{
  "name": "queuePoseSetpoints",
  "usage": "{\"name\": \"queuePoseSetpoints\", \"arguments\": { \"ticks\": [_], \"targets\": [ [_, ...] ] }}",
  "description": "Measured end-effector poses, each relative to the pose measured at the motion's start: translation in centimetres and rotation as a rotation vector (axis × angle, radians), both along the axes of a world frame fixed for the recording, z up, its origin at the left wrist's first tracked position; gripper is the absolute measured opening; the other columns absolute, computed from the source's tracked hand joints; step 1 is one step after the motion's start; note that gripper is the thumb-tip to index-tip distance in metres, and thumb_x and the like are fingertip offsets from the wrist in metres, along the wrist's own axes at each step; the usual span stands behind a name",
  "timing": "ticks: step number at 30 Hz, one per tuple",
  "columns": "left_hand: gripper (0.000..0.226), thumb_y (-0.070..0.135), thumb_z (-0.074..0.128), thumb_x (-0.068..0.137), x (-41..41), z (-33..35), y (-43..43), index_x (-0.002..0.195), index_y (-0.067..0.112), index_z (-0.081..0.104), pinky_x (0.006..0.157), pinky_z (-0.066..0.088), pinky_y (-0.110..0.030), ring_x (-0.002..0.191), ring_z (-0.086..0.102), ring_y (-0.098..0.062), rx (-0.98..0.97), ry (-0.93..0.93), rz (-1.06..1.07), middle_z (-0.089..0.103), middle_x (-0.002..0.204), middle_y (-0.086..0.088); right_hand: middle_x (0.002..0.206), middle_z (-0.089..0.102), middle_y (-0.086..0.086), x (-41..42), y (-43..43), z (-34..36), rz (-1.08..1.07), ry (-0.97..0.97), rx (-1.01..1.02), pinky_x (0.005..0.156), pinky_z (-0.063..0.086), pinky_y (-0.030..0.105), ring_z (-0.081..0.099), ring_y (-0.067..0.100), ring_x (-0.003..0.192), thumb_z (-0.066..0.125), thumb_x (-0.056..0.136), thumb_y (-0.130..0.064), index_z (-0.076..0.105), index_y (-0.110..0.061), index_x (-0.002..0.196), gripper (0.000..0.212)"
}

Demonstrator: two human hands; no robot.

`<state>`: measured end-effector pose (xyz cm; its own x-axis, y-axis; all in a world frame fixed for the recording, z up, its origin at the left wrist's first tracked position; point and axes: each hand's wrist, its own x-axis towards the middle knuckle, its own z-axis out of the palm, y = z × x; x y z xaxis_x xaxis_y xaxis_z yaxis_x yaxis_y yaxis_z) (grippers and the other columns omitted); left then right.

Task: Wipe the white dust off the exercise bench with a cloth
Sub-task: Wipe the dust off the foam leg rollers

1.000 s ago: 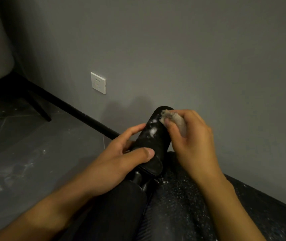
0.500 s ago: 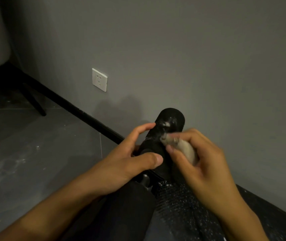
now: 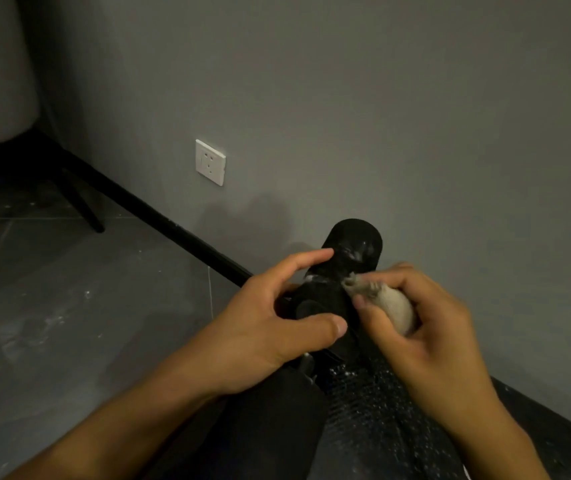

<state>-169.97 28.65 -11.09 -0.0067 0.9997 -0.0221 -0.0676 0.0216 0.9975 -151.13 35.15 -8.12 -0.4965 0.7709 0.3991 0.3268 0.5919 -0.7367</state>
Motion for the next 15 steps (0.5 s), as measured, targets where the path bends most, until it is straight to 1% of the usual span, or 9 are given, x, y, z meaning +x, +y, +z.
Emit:
{"name": "queuePoseSetpoints", "arguments": {
  "ticks": [1, 3, 4, 6, 7, 9, 12, 13, 15],
  "targets": [
    [0.072, 0.03, 0.081, 0.074, 0.0, 0.0, 0.1, 0.138, 0.052, 0.054, 0.085, 0.058, -0.026, 0.104, 0.073, -0.014, -0.001, 0.005, -0.011, 0.072, 0.116, 0.0, 0.098, 0.07, -0.012, -0.1, 0.3, 0.0, -0.003, -0.006, 0.002, 0.072, 0.055, 0.024, 0.069, 0.012, 0.091, 0.069, 0.091, -0.026, 0.07, -0.031, 0.1, 0.01],
    [0.073, 0.04, 0.082, 0.069, -0.1, -0.1, 0.2, 0.134, 0.058, 0.053, 0.091, 0.06, -0.032, 0.106, 0.073, -0.017, -0.013, 0.011, -0.035, 0.069, 0.122, -0.001, 0.097, 0.068, -0.015, -0.8, 2.0, 0.0, -0.104, -0.033, 0.034, 0.073, 0.054, 0.023, 0.066, 0.006, 0.091, 0.068, 0.09, -0.03, 0.067, -0.032, 0.097, 0.007],
    [0.073, 0.044, 0.08, 0.066, -0.2, -0.2, 0.3, 0.132, 0.061, 0.052, 0.093, 0.06, -0.035, 0.107, 0.072, -0.018, -0.022, 0.002, -0.044, 0.068, 0.123, -0.001, 0.095, 0.067, -0.016, -1.3, 3.0, 0.1, -0.174, -0.059, 0.058, 0.073, 0.054, 0.024, 0.064, 0.004, 0.089, 0.067, 0.091, -0.032, 0.065, -0.033, 0.096, 0.006],
    [0.073, 0.046, 0.079, 0.064, -0.2, -0.3, 0.3, 0.129, 0.064, 0.051, 0.095, 0.059, -0.037, 0.108, 0.072, -0.02, -0.033, -0.041, -0.069, 0.068, 0.122, -0.003, 0.094, 0.065, -0.015, -2.1, 4.3, 0.2, -0.262, -0.102, 0.081, 0.074, 0.053, 0.028, 0.062, 0.002, 0.086, 0.065, 0.093, -0.034, 0.063, -0.033, 0.097, 0.004],
    [0.074, 0.045, 0.08, 0.064, -0.3, -0.4, 0.4, 0.129, 0.064, 0.051, 0.095, 0.059, -0.037, 0.108, 0.073, -0.021, -0.037, -0.07, -0.081, 0.07, 0.121, -0.003, 0.095, 0.065, -0.014, -2.2, 4.3, 0.2, -0.265, -0.108, 0.081, 0.074, 0.053, 0.03, 0.062, 0.003, 0.086, 0.064, 0.094, -0.033, 0.063, -0.031, 0.097, 0.004],
    [0.075, 0.039, 0.081, 0.066, -0.2, -0.6, 0.4, 0.132, 0.06, 0.052, 0.094, 0.06, -0.039, 0.107, 0.073, -0.025, -0.037, -0.126, -0.096, 0.073, 0.116, -0.005, 0.096, 0.066, -0.012, -1.9, 2.7, 0.3, -0.191, -0.084, 0.056, 0.072, 0.055, 0.031, 0.064, 0.007, 0.087, 0.064, 0.094, -0.032, 0.066, -0.027, 0.1, 0.008],
    [0.08, 0.03, 0.084, 0.067, -0.1, -0.7, 0.5, 0.136, 0.052, 0.052, 0.086, 0.06, -0.034, 0.097, 0.074, -0.023, -0.025, -0.147, -0.085, 0.076, 0.106, -0.003, 0.096, 0.069, -0.011, -1.0, -0.3, 0.3, -0.021, -0.007, -0.012, 0.069, 0.054, 0.023, 0.068, 0.012, 0.088, 0.067, 0.09, -0.026, 0.07, -0.026, 0.102, 0.012],
    [0.08, 0.025, 0.085, 0.068, -0.1, -0.6, 0.5, 0.137, 0.049, 0.052, 0.084, 0.06, -0.031, 0.095, 0.074, -0.022, -0.021, -0.141, -0.079, 0.076, 0.104, -0.001, 0.096, 0.069, -0.011, -0.8, -0.6, 0.2, -0.006, 0.0, -0.009, 0.07, 0.053, 0.02, 0.068, 0.012, 0.088, 0.068, 0.089, -0.025, 0.07, -0.026, 0.101, 0.012],
    [0.078, 0.018, 0.082, 0.071, 0.2, -0.3, 0.5, 0.137, 0.045, 0.052, 0.084, 0.06, -0.029, 0.096, 0.074, -0.018, -0.019, -0.106, -0.059, 0.076, 0.105, 0.0, 0.094, 0.068, -0.013, -1.1, 0.1, 0.2, -0.075, -0.025, 0.029, 0.07, 0.051, 0.02, 0.067, 0.01, 0.088, 0.068, 0.089, -0.027, 0.07, -0.029, 0.099, 0.01]
  ]
}}
